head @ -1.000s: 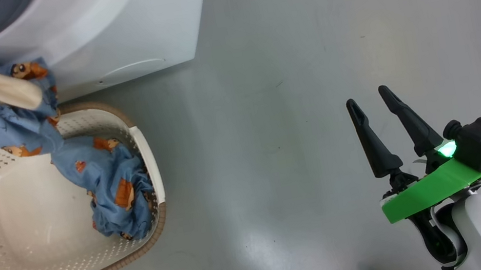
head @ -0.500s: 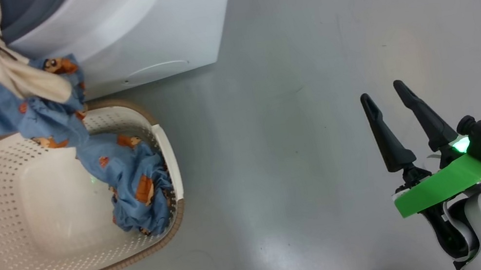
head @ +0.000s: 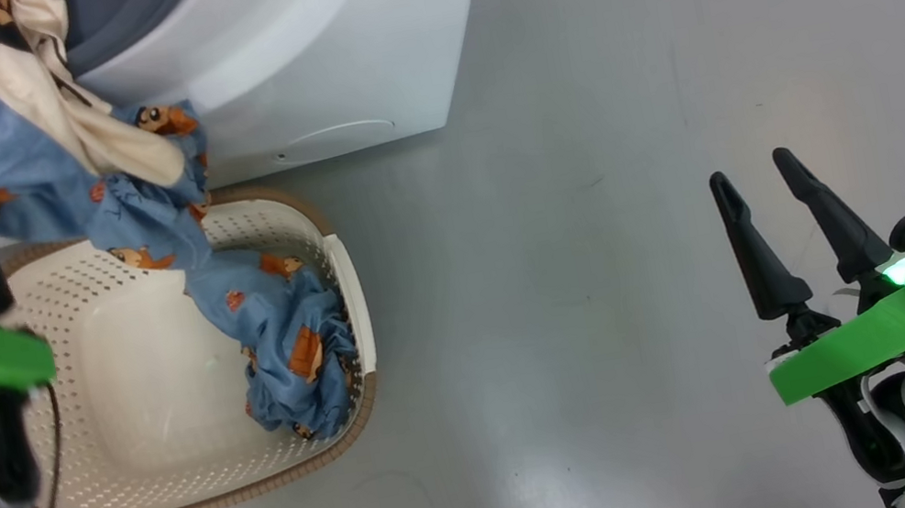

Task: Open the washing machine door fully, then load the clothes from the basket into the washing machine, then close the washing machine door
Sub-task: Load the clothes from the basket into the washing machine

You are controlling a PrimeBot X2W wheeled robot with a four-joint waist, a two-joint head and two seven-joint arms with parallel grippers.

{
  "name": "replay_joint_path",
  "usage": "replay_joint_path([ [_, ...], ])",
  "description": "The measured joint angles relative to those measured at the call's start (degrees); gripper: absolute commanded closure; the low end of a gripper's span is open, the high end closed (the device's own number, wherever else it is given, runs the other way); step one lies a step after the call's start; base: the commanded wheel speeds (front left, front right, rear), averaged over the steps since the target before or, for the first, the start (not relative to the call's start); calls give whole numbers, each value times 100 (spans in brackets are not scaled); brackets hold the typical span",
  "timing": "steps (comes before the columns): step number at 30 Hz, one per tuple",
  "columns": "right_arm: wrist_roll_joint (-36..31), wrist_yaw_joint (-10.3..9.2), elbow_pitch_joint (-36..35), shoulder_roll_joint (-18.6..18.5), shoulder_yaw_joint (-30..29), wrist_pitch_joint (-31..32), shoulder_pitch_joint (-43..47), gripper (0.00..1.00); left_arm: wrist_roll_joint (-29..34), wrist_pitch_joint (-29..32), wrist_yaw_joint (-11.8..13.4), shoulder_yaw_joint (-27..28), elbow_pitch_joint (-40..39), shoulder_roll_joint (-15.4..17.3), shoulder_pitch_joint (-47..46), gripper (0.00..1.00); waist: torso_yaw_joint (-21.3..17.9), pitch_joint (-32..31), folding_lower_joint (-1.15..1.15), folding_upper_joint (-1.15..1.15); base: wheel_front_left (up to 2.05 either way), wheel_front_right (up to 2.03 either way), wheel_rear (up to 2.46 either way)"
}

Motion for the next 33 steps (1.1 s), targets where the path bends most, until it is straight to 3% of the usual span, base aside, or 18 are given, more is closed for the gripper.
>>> replay_joint_path([
  [20,1,0,-25,-148,-109,0,157,0,452,0,0,693,-1878,-472,2264,0,191,-177,0,0,0,0,0],
  [33,0,0,-25,-149,-102,0,155,0,382,0,0,612,-1945,-572,2462,0,167,-166,0,0,0,0,0],
])
